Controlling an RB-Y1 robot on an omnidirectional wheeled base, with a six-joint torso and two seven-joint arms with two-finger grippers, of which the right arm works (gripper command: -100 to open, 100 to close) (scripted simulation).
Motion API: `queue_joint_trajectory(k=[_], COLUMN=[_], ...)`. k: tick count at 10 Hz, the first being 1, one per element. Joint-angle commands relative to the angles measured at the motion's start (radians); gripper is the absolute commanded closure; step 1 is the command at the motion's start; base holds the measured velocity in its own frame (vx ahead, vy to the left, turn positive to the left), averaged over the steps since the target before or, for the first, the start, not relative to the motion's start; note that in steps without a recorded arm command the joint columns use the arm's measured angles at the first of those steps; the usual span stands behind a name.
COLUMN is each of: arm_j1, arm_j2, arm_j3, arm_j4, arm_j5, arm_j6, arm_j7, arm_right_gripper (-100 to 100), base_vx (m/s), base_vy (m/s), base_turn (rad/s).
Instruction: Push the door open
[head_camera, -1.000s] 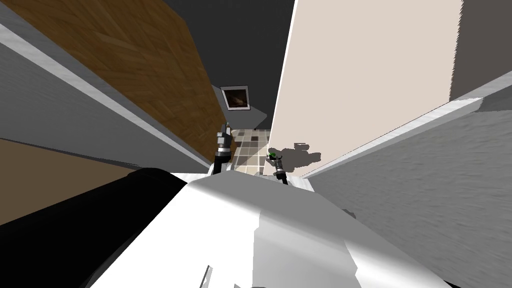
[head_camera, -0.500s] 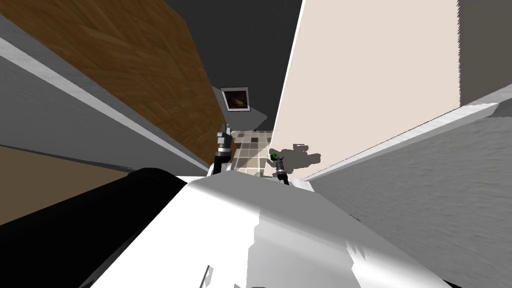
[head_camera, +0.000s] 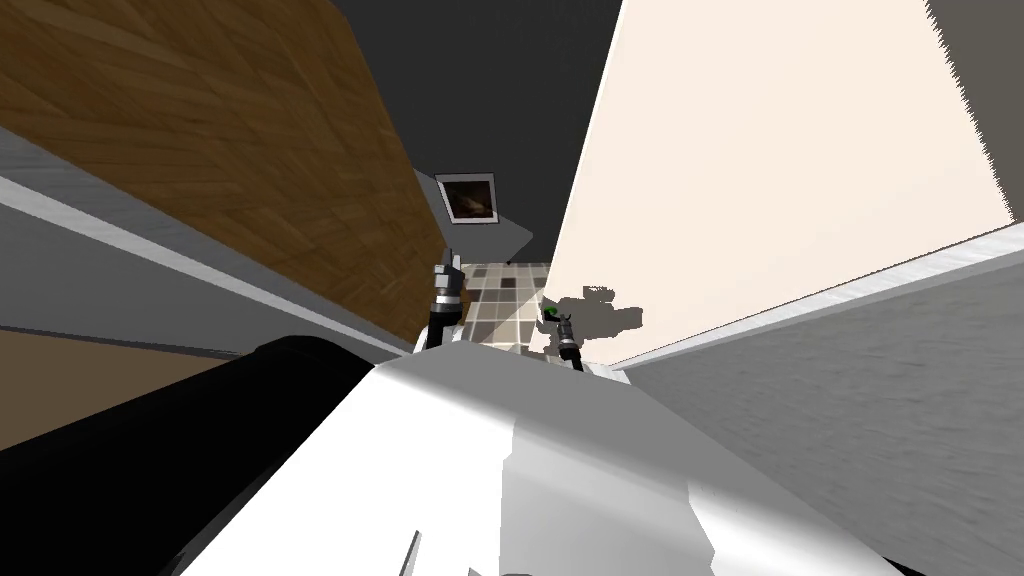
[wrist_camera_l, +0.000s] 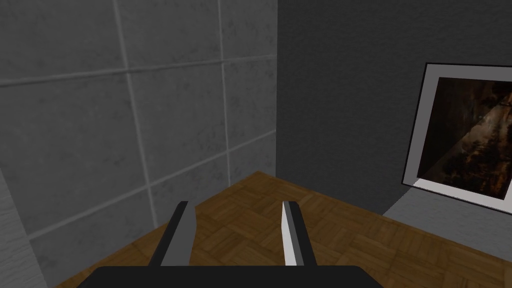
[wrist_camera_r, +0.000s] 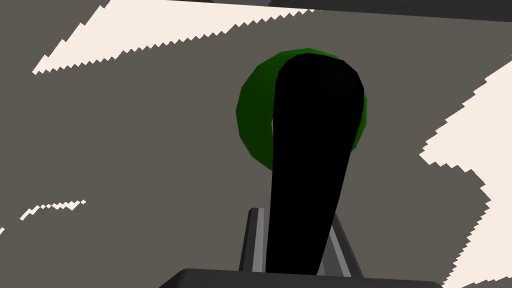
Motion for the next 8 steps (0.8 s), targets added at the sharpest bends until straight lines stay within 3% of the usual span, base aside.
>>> queue_joint_trajectory(k=[1, 2, 4, 6, 8], arm_j1=[0.012, 0.012, 0.010, 0.010, 0.008], arm_j2=[-0.019, -0.019, -0.030, -0.030, -0.035], arm_j3=[-0.014, -0.014, -0.047, -0.047, -0.074], arm_j4=[-0.032, -0.032, -0.029, -0.029, -0.026], arm_j5=[-0.006, -0.006, -0.021, -0.021, -0.034], arm_j6=[0.007, 0.007, 0.006, 0.006, 0.005], arm_j7=[0.000, 0.000, 0.009, 0.009, 0.016], arm_right_gripper=[100, 100, 100, 100, 100], base_vx=[0.136, 0.045, 0.126, 0.083, 0.141], base_vy=[0.055, 0.025, 0.098, 0.055, 0.106], base_turn=[-0.034, 0.019, -0.090, -0.012, -0.068])
